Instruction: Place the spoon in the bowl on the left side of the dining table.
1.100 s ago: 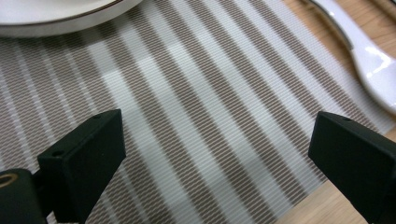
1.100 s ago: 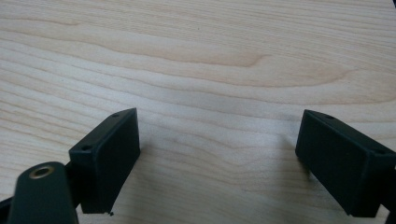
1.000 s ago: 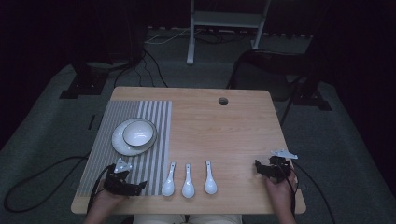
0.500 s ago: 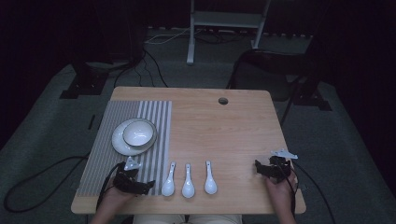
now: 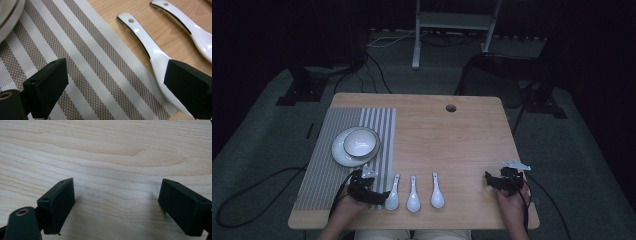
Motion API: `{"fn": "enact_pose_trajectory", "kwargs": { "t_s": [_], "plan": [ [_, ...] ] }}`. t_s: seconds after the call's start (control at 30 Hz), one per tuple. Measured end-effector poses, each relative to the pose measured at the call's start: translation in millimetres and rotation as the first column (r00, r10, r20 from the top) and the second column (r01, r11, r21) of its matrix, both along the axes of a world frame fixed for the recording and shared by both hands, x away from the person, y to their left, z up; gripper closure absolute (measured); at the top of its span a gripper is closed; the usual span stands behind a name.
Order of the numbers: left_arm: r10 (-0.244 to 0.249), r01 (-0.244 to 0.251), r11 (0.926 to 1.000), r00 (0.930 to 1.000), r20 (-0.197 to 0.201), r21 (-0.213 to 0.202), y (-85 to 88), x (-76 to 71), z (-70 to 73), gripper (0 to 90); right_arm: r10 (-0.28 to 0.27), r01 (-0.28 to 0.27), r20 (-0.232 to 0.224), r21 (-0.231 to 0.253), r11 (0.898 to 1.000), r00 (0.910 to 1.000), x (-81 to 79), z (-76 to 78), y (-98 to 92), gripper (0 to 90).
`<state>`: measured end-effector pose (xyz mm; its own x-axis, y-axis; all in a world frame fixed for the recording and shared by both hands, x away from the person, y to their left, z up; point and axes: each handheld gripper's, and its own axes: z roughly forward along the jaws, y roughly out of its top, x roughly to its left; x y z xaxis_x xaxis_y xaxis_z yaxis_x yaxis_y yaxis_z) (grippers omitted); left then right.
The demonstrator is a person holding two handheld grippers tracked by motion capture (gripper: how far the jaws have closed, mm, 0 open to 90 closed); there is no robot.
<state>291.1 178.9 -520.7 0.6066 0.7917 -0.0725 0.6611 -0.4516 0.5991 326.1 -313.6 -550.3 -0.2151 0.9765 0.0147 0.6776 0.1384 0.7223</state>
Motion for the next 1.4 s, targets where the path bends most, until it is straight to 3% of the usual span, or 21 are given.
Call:
{"fn": "enact_pose_trajectory", "kwargs": {
  "t_s": [0.07, 0.3, 0.47, 0.6, 0.83, 0.9, 1.03, 1.07, 1.3, 1.4],
  "plan": [
    [0.002, -0.002, 0.9999, 1.0, -0.006, -0.015, -2.9, 1.7, 0.7, 5.5, 0.0, 0.0, 0.0, 0.0, 1.0, 1.0, 0.0, 0.0, 0.0, 13.1],
    [-0.034, 0.034, 0.9994, 0.9994, -0.01, -0.003, -17.5, 4.5, 0.1, 9.8, 0.0, 0.0, 0.0, 0.0, 1.0, 1.0, 0.0, 0.0, 0.0, 13.1],
    [-0.03, 0.03, 0.9995, 0.9994, -0.018, -0.006, -25.5, 8.6, -1.4, 10.0, 0.0, 0.0, 0.0, 0.001, 1.0, 1.0, 0.0, 0.0, 0.0, 13.1],
    [-0.064, 0.065, 0.9978, 0.9972, -0.038, 0.011, -38.0, 11.7, -2.0, 14.5, 0.0, 0.0, 0.0, 0.0, 1.0, 1.0, 0.0, 0.0, -0.1, 13.1],
    [-0.071, 0.073, 0.9968, 0.9961, -0.052, 0.034, -44.5, 14.2, -4.3, 19.6, 0.0, 0.0, 0.0, 0.001, 1.0, 1.0, 0.0, 0.0, 0.0, 13.1],
    [-0.076, 0.077, 0.9967, 0.9959, -0.05, 0.025, -45.2, 13.4, -4.7, 19.6, 0.0, 0.0, 0.0, 0.001, 1.0, 1.0, 0.0, 0.0, 0.0, 13.1],
    [-0.069, 0.07, 0.9958, 0.9974, -0.021, 0.059, -47.5, 10.4, -5.3, 22.5, 0.0, 0.0, 0.0, 0.001, 1.0, 1.0, 0.0, 0.0, -0.1, 13.1],
    [-0.069, 0.069, 0.9948, 0.9976, -0.01, 0.075, -47.4, 10.0, -5.0, 27.9, -0.001, 0.001, -0.001, 0.001, 1.0, 1.0, 0.0, 0.1, 0.0, 13.2],
    [-0.067, 0.066, 0.9917, 0.9976, 0.013, 0.111, -46.1, 9.3, -4.1, 37.9, 0.0, 0.0, 0.0, 0.001, 1.0, 1.0, 0.0, 0.0, 0.0, 13.1],
    [-0.065, 0.063, 0.9923, 0.9977, 0.02, 0.107, -42.9, 10.6, -3.7, 45.5, -0.001, 0.001, 0.0, 0.001, 1.0, 1.0, 0.0, 0.0, 0.0, 13.1]
  ]
}}
